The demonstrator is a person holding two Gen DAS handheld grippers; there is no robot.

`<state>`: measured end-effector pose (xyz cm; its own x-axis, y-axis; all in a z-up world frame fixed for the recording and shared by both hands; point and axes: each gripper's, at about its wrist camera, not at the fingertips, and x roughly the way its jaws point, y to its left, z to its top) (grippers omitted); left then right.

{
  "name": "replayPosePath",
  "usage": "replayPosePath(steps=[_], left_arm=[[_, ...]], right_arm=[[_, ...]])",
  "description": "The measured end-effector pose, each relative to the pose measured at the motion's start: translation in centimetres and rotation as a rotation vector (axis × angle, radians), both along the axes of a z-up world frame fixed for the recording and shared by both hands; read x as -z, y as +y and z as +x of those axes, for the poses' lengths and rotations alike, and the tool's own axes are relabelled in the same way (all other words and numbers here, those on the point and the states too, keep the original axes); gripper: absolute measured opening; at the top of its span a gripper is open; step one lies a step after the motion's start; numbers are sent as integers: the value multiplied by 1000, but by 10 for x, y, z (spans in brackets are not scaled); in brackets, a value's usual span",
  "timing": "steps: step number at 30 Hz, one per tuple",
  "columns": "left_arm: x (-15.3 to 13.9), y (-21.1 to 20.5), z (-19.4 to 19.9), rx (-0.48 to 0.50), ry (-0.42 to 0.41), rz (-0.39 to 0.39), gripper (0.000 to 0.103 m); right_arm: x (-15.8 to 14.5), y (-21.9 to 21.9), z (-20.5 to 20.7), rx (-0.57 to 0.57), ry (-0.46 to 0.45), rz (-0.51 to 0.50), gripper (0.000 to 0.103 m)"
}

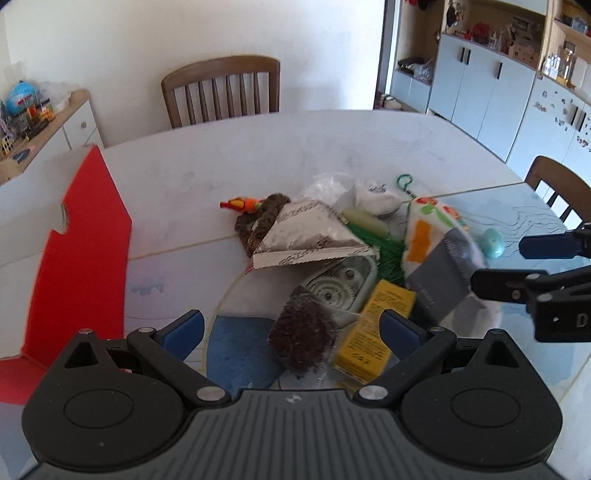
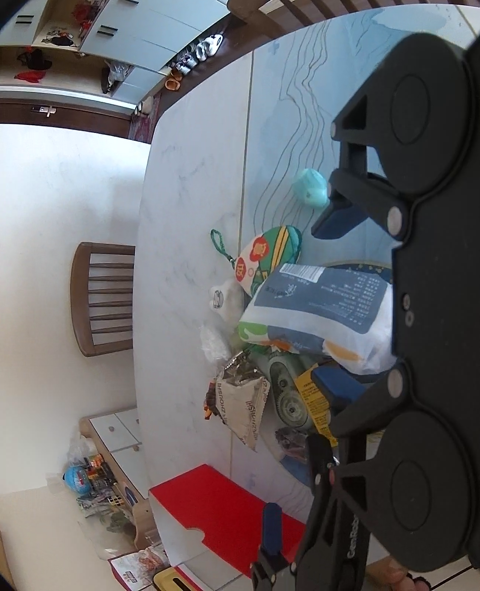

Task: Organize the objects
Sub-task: 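Grasp the black item in clear bag with left gripper while right grasps the white-blue printed bag, then lift and carry both held items over the red-edged white box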

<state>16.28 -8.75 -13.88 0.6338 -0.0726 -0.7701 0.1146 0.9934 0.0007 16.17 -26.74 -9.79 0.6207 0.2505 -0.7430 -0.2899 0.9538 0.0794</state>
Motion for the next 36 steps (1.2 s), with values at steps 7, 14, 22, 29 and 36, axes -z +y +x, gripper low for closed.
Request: replayPosePath(steps=[7, 14, 22, 29, 36], left_arm=[[16, 14, 21, -29, 82, -98, 94], [17, 22, 27, -53, 106, -186, 69], [19, 32, 25, -115, 143, -242, 37], [15, 33, 18, -148, 149, -206, 23], [1, 32, 2, -162, 135, -201, 22]], right_arm=[[14, 3, 16, 4, 51, 13, 68], [19, 3, 20, -10, 84, 39, 50], [17, 2, 20, -10, 86, 64, 37], [12, 1, 16, -7, 76, 61, 22], [1, -6, 6, -5, 62, 74, 17]])
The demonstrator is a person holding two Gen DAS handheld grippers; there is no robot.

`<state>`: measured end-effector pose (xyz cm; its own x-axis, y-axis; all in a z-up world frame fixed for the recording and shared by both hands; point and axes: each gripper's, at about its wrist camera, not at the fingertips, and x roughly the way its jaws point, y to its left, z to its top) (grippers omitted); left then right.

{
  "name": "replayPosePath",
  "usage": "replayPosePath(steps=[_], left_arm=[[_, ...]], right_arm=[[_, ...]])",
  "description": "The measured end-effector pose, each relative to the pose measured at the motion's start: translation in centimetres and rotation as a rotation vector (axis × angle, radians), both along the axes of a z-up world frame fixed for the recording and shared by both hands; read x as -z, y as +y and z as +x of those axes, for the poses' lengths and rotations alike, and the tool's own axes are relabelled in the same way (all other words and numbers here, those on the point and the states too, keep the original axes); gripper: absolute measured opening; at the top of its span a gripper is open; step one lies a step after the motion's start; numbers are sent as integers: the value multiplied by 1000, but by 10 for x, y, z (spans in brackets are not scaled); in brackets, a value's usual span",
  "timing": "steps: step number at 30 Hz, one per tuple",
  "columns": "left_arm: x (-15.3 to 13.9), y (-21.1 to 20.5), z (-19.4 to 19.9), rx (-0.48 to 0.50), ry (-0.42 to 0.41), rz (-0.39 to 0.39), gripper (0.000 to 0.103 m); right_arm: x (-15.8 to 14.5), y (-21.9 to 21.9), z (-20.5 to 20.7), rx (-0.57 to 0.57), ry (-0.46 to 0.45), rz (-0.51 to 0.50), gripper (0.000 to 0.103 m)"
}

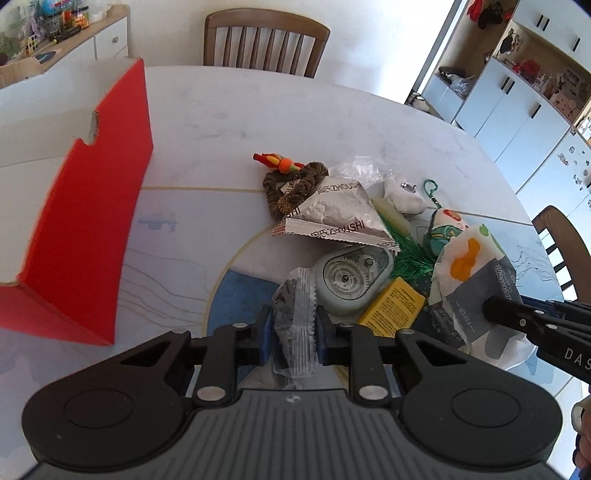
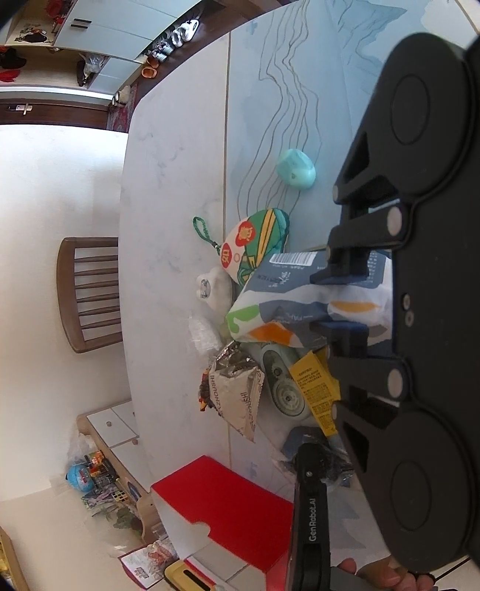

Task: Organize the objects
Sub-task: 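Lift and carry both held items over the red-edged white box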

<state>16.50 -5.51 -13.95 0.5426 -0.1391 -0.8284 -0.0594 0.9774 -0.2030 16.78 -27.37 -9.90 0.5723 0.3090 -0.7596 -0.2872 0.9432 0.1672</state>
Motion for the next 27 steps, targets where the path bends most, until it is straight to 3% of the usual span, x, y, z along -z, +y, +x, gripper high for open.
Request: replayPosePath(steps=[14, 27], left_arm=[[-56, 26, -40, -4, -90, -16, 22], [-102, 94, -59, 24, -153, -2, 22]], right_arm=[[-53, 15, -30, -49, -64, 60, 17], [-101, 96, -45, -121, -131, 92, 17]])
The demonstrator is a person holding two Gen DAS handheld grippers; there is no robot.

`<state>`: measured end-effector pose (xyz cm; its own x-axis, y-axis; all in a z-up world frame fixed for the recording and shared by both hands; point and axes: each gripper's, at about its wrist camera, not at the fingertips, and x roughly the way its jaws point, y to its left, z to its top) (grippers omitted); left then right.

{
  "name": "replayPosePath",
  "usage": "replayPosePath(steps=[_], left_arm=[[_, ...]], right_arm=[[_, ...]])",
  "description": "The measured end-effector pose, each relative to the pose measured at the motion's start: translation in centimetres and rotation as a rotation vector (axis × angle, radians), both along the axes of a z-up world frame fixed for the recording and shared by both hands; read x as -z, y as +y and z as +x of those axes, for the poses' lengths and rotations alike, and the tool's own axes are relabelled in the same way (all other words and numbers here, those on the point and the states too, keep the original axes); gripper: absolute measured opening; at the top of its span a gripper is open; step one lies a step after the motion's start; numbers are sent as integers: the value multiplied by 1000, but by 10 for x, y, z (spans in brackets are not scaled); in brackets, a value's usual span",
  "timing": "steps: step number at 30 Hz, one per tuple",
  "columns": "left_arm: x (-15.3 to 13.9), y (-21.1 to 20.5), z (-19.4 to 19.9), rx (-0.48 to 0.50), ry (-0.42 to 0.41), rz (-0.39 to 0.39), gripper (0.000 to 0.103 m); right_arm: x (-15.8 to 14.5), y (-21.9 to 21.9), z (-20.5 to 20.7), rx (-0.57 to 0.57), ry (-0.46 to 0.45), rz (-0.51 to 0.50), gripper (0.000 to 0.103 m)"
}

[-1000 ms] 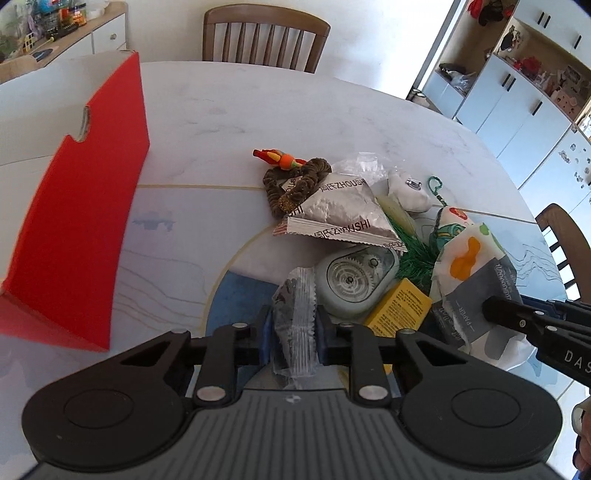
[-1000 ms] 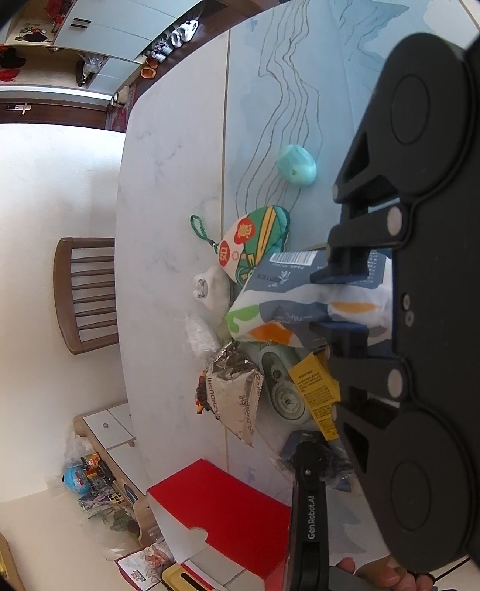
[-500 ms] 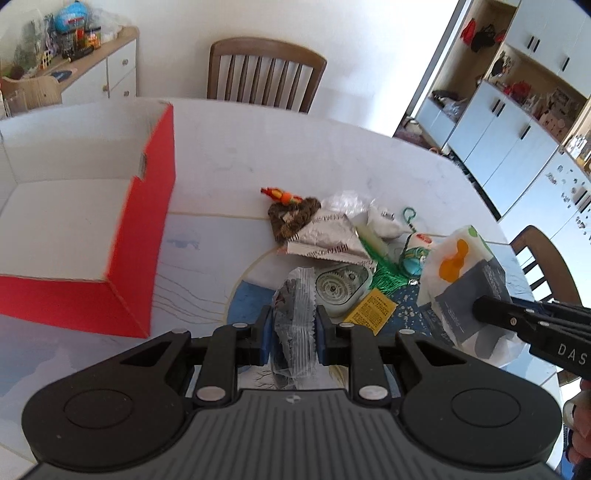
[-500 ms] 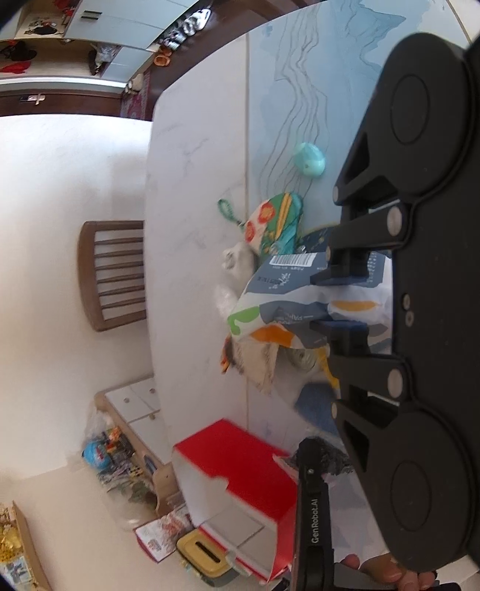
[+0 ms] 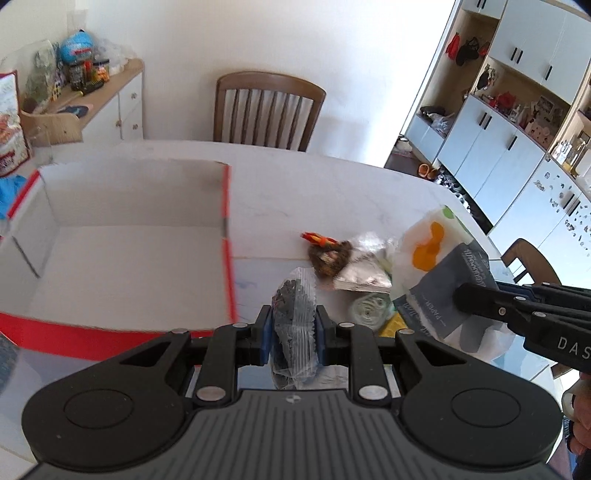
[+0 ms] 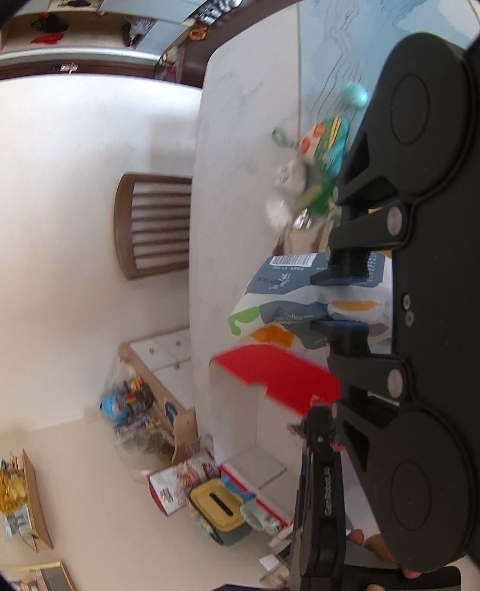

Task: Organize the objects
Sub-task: 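Lift and carry both held items over the red-edged white box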

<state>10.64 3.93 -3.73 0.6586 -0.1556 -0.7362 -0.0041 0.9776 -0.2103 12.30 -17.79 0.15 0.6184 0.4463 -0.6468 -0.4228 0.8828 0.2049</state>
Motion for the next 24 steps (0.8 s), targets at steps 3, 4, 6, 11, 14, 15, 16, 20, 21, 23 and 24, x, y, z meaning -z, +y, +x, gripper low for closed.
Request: replayPosePath(steps=[3, 4, 6, 11, 14, 15, 16, 20, 21, 23, 24], left_arm=[[-6, 21, -1, -5, -11, 5, 22], [-8, 29, -1, -11, -14, 7, 22], [-11, 43, -1, -23, -18, 9, 22], [-17, 80, 6, -59, -19, 29, 22], [-21, 102, 11, -79, -19, 40, 22], [-22, 109, 13, -85, -21, 46, 22], [-24, 116, 14, -93, -24, 52, 22], [-26, 142, 26, -115, -23, 63, 22], [-25, 149, 30, -122, -20, 66, 22], [-21, 160, 37, -132, -11, 69, 22], [-19, 164, 40, -134, -7, 73, 22]], right_arm=[[-7, 25, 0, -26, -10, 8, 17], [-9, 33, 1, -32, -12, 10, 17], [-12, 50, 4, -44, -12, 17, 17], [-16, 93, 11, -75, -29, 12, 17], [-14, 119, 19, -82, -32, 3, 17], [-13, 126, 21, -85, -30, 4, 17], [-12, 133, 23, -90, -29, 7, 17], [-9, 162, 33, -120, -27, -6, 17], [-8, 170, 36, -126, -29, -8, 17], [-4, 185, 40, -137, -28, -17, 17], [-2, 192, 42, -142, -25, -22, 17]])
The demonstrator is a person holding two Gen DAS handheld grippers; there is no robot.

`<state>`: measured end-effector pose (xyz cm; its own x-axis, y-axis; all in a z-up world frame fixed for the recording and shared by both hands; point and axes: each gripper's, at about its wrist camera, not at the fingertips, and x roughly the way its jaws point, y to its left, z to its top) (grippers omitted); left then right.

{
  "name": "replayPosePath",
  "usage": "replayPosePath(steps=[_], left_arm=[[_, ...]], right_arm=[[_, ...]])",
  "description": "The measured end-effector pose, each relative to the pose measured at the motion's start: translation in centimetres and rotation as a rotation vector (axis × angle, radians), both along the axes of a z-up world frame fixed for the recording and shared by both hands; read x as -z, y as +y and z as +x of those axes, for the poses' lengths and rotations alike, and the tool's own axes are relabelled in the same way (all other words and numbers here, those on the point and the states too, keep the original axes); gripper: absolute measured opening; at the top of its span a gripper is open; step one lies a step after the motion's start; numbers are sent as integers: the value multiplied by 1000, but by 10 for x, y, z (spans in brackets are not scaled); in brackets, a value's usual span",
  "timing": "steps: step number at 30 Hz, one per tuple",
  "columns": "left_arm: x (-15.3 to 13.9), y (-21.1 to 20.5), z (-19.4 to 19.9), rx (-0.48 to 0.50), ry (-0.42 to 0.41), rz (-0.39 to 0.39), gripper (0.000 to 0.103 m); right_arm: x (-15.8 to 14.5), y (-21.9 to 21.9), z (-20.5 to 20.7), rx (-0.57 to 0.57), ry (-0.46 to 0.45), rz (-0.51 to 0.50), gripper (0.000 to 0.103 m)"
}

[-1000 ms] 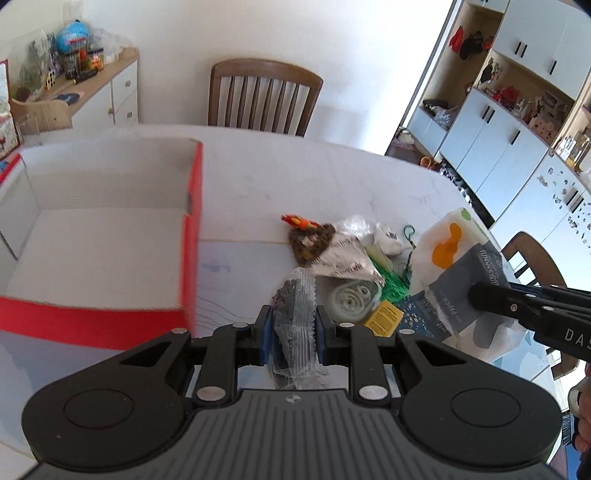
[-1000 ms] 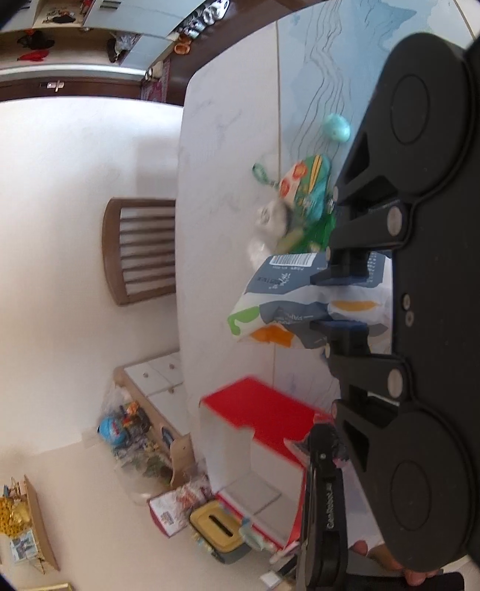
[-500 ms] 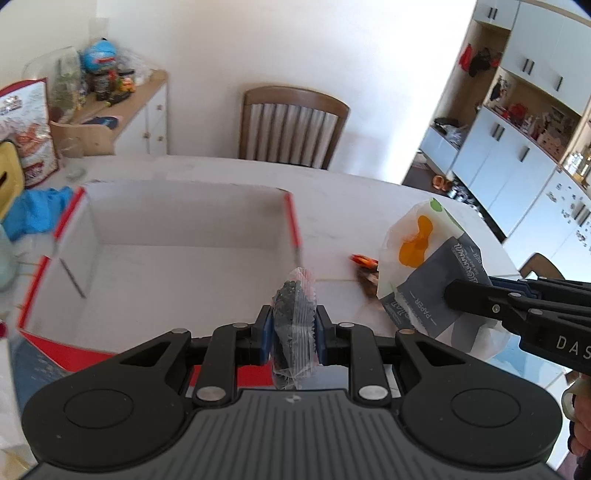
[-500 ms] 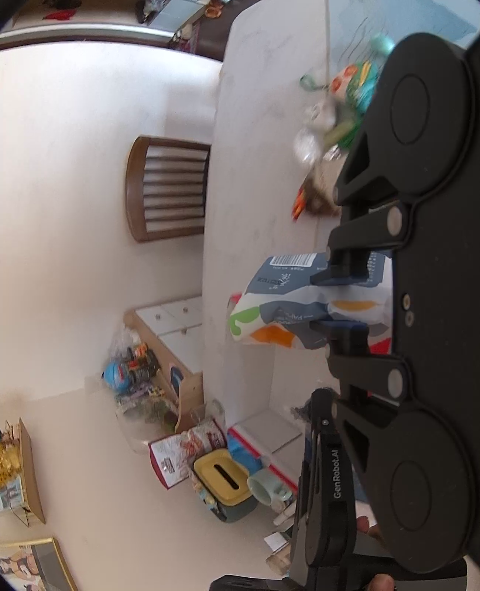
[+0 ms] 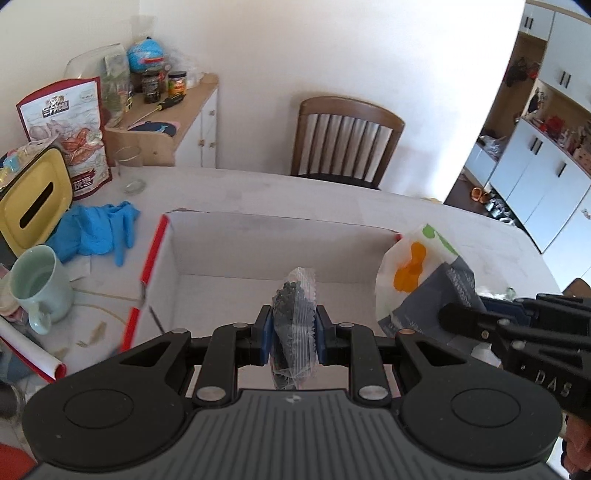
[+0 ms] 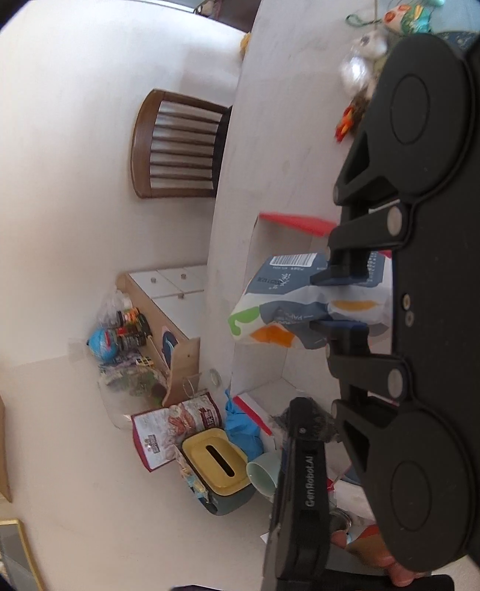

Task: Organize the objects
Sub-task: 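Lift and carry both held items over the red-edged white box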

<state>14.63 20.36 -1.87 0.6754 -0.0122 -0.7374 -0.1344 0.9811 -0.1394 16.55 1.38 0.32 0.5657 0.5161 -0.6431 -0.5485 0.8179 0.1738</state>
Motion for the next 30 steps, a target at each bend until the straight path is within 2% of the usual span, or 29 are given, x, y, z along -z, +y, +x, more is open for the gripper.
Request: replayPosePath(steps=[6, 16, 26, 30], left_arm=[[25, 22, 23, -5, 51, 23, 22], [72, 29, 54, 32, 174, 42, 22], [96, 29, 69, 65, 288, 17, 22], [102, 31, 70, 64, 308, 0, 22]], right_arm=[[26, 37, 16, -12, 41, -64, 17], [70, 68, 27, -29, 109, -157, 17], [96, 82, 33, -32, 176, -214, 17], [104, 84, 33, -29, 193, -234, 17]])
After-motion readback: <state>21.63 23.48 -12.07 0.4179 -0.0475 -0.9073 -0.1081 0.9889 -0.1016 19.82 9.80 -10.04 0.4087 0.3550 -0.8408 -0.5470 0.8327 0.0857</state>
